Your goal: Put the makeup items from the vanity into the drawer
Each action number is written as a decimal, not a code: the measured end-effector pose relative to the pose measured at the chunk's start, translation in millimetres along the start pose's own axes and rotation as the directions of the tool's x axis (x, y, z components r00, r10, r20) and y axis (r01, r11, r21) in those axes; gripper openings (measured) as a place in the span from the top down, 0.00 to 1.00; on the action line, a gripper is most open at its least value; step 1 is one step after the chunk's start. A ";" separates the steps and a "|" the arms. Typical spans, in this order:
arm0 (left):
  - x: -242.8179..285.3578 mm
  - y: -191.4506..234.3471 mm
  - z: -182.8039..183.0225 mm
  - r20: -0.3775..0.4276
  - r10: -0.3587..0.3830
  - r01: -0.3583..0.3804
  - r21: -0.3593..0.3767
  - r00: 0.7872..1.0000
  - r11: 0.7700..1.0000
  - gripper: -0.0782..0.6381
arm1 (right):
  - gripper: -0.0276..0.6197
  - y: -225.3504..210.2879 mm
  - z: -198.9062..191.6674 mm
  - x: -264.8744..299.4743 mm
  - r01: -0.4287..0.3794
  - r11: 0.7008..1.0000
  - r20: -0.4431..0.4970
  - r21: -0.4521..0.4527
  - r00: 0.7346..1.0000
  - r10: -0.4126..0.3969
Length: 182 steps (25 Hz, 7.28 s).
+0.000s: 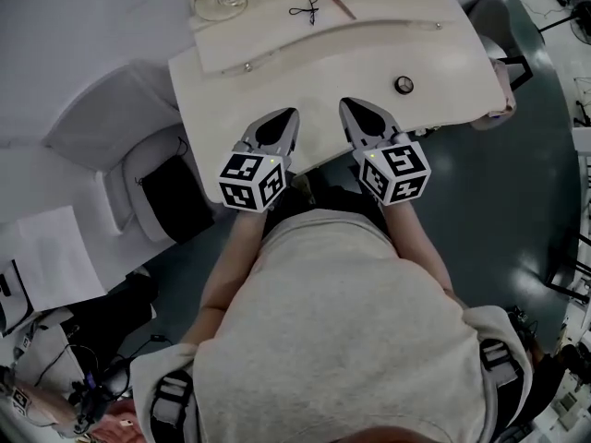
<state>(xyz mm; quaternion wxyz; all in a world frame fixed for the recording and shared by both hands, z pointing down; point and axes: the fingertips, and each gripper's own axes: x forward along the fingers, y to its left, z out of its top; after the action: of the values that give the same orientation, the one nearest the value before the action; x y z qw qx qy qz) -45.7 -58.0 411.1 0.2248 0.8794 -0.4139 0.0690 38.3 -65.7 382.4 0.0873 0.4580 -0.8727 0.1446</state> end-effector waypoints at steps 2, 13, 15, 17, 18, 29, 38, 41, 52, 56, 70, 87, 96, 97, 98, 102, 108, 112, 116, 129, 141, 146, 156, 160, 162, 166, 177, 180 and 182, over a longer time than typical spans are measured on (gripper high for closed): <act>4.4 4.9 3.6 -0.003 -0.021 0.021 0.001 1.000 1.000 0.88 | 0.97 -1.1 3.2 6.3 0.019 1.000 0.002 -0.001 1.000 -0.019; 23.7 3.9 1.4 -0.034 -0.086 0.086 -0.013 0.996 0.996 0.88 | 0.97 -22.8 0.4 3.3 0.102 0.994 -0.007 0.026 0.995 -0.102; 29.3 3.8 0.5 -0.044 -0.088 0.088 -0.013 0.995 0.996 0.88 | 0.97 -28.6 1.1 4.0 0.107 0.994 -0.008 0.032 0.994 -0.107; 34.5 4.1 -0.5 -0.054 -0.086 0.085 -0.014 0.995 0.996 0.88 | 0.97 -32.9 2.1 5.0 0.107 0.994 -0.011 0.030 0.994 -0.107; 36.8 3.9 -0.5 -0.058 -0.084 0.083 -0.017 0.995 0.996 0.88 | 0.97 -35.0 2.3 5.0 0.106 0.994 -0.015 0.029 0.994 -0.105; 77.9 -9.7 -0.3 -0.106 -0.083 0.081 -0.023 0.991 0.996 0.88 | 0.97 -91.4 -10.9 -5.3 0.138 0.989 -0.076 0.056 0.988 -0.133; 119.7 -33.2 -11.5 -0.159 -0.102 0.099 -0.026 0.982 0.995 0.88 | 0.97 -147.7 -24.0 -22.8 0.192 0.979 -0.118 0.073 0.976 -0.183; 132.7 -38.2 -14.7 -0.176 -0.107 0.104 -0.025 0.979 0.994 0.88 | 0.96 -166.6 -28.4 -25.4 0.221 0.973 -0.133 0.065 0.968 -0.211; 153.8 -40.7 -34.1 -0.247 -0.088 0.083 -0.031 0.965 0.996 0.88 | 0.66 -224.9 -85.9 -21.5 0.315 0.948 -0.269 0.045 0.918 -0.292; 154.6 -38.5 -44.4 -0.272 -0.076 0.067 -0.043 0.959 0.997 0.88 | 0.62 -234.2 -106.4 -18.6 0.313 0.950 -0.330 0.016 0.898 -0.291; 153.9 -21.2 -63.5 -0.309 -0.020 -0.006 -0.085 0.951 0.996 0.88 | 0.60 -238.9 -121.2 3.7 0.221 0.971 -0.444 -0.086 0.864 -0.236; 109.4 25.7 -45.9 -0.226 0.081 -0.106 -0.099 0.971 0.990 0.88 | 0.61 -177.8 -73.5 34.9 0.129 0.988 -0.347 -0.082 0.926 -0.150; 66.0 84.6 -28.3 -0.149 0.257 -0.273 -0.094 0.955 0.958 0.88 | 0.61 -101.5 -47.4 78.7 -0.012 0.996 -0.294 -0.084 0.956 -0.013; 63.2 91.1 -25.5 -0.136 0.281 -0.295 -0.091 0.950 0.951 0.88 | 0.61 -92.5 -46.1 82.6 -0.034 0.995 -0.292 -0.091 0.956 0.006; 61.2 97.3 -22.5 -0.123 0.303 -0.315 -0.090 0.945 0.945 0.88 | 0.61 -83.6 -45.5 86.5 -0.056 0.993 -0.293 -0.101 0.956 0.024; 53.3 123.4 -14.8 -0.092 0.391 -0.399 -0.094 0.916 0.912 0.87 | 0.61 -52.5 -45.9 99.1 -0.129 0.983 -0.304 -0.131 0.949 0.084; 51.2 158.6 -17.7 -0.104 0.457 -0.467 -0.127 0.883 0.875 0.71 | 0.61 -27.7 -46.1 115.2 -0.186 0.974 -0.316 -0.126 0.939 0.139; 55.0 179.4 -20.8 -0.114 0.492 -0.504 -0.146 0.863 0.851 0.71 | 0.61 -20.1 -44.8 125.0 -0.210 0.969 -0.319 -0.127 0.934 0.161; 61.4 187.8 -25.5 -0.134 0.479 -0.497 -0.167 0.867 0.852 0.71 | 0.61 -21.2 -41.5 129.2 -0.203 0.973 -0.307 -0.107 0.938 0.162; 67.0 198.4 -28.2 -0.137 0.471 -0.488 -0.151 0.871 0.859 0.76 | 0.61 -33.1 -49.6 129.8 -0.186 0.979 -0.331 -0.088 0.932 0.148; 56.5 177.7 -43.0 -0.151 0.483 -0.505 -0.191 0.863 0.842 0.76 | 0.61 -32.1 -51.6 129.3 -0.210 0.972 -0.336 -0.103 0.927 0.165; 49.8 166.7 -51.6 -0.157 0.475 -0.498 -0.193 0.866 0.845 0.76 | 0.61 -27.0 -50.4 127.5 -0.222 0.969 -0.331 -0.109 0.927 0.176; 42.3 154.1 -59.4 -0.157 0.464 -0.488 -0.195 0.872 0.851 0.76 | 0.61 -10.9 -44.8 128.3 -0.264 0.955 -0.329 -0.132 0.921 0.209; 41.0 152.7 -61.3 -0.145 0.460 -0.482 -0.211 0.876 0.851 0.76 | 0.61 1.3 -40.7 132.7 -0.305 0.941 -0.326 -0.145 0.913 0.246; 41.1 151.9 -62.2 -0.140 0.459 -0.480 -0.213 0.877 0.851 0.76 | 0.61 6.3 -37.9 136.6 -0.322 0.933 -0.328 -0.159 0.909 0.257; 41.5 150.6 -62.7 -0.134 0.457 -0.476 -0.215 0.879 0.853 0.76 | 0.61 16.2 -33.4 149.4 -0.365 0.912 -0.347 -0.189 0.893 0.286; 41.9 149.8 -63.9 -0.130 0.454 -0.472 -0.207 0.881 0.857 0.76 | 0.61 46.1 -31.1 186.3 -0.443 0.876 -0.385 -0.192 0.855 0.348; 42.1 149.7 -63.3 -0.130 0.451 -0.469 -0.211 0.883 0.858 0.76 | 0.61 48.2 -36.8 193.0 -0.445 0.873 -0.408 -0.197 0.848 0.340; 42.4 149.8 -63.1 -0.132 0.449 -0.467 -0.213 0.884 0.858 0.76 | 0.61 48.6 -38.7 197.1 -0.442 0.874 -0.416 -0.199 0.846 0.333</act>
<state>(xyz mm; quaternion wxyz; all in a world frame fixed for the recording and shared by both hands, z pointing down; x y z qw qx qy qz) -127.9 -142.2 530.9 0.3218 0.7188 -0.6073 0.1042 -112.5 -179.2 466.6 0.2837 0.2169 -0.9270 0.1145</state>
